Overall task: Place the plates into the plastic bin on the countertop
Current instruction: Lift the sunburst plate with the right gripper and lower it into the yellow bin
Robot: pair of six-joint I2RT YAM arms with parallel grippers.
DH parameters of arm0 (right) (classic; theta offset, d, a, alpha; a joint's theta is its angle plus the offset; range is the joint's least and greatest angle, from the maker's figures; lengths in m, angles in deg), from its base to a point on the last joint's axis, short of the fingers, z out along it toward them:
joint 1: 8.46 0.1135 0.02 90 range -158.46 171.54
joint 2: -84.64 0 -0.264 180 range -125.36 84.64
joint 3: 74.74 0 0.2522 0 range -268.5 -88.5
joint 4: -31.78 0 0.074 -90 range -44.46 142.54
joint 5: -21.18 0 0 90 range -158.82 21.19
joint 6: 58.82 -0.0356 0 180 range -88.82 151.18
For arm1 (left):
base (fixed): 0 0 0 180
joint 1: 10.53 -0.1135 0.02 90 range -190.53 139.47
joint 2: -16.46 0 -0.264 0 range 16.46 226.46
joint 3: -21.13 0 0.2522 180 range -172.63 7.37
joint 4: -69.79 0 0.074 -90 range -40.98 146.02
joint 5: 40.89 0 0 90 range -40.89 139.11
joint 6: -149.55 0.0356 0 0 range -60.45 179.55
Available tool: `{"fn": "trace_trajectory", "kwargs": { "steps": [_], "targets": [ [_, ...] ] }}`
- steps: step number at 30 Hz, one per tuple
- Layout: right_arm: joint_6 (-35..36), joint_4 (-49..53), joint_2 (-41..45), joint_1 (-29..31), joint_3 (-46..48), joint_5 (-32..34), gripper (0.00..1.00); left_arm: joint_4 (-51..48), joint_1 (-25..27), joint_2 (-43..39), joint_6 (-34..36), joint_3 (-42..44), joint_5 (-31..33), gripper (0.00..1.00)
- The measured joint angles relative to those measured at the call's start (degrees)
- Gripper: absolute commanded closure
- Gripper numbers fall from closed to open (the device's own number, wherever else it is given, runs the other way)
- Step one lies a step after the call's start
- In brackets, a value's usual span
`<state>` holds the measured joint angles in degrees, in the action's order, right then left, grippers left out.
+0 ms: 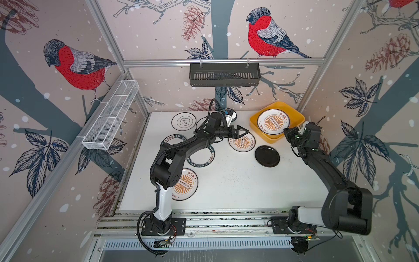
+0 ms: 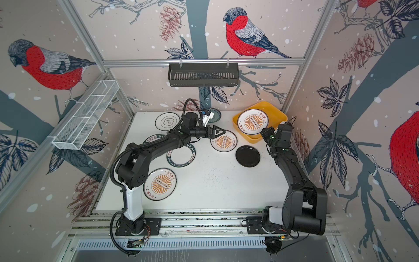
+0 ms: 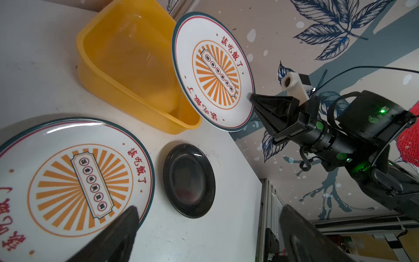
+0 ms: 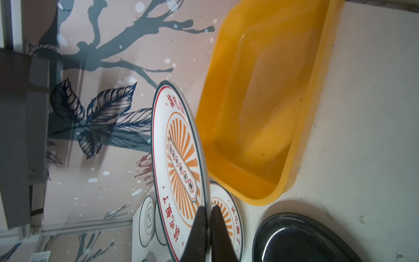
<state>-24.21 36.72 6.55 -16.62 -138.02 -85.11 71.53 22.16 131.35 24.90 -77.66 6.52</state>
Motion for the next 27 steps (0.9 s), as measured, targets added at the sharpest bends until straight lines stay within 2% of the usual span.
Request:
{"fn": "trace_trajectory", "kwargs": {
  "steps": [11,20,27],
  "targets": [
    [-0.11,1.64,-18.51,-1.64,-13.27,3.21,0.99,5.16,0.15,0.72,-2.38,-1.62,3.72,0.03],
    [-0.39,2.82,-30.60,-2.36,-21.86,3.26,0.99,1.68,0.15,4.09,-0.33,-8.28,5.38,0.03],
    [-0.42,5.31,-36.85,-2.36,-28.09,3.72,0.99,-1.84,0.15,5.51,1.27,-10.93,6.43,0.03]
  ]
}}
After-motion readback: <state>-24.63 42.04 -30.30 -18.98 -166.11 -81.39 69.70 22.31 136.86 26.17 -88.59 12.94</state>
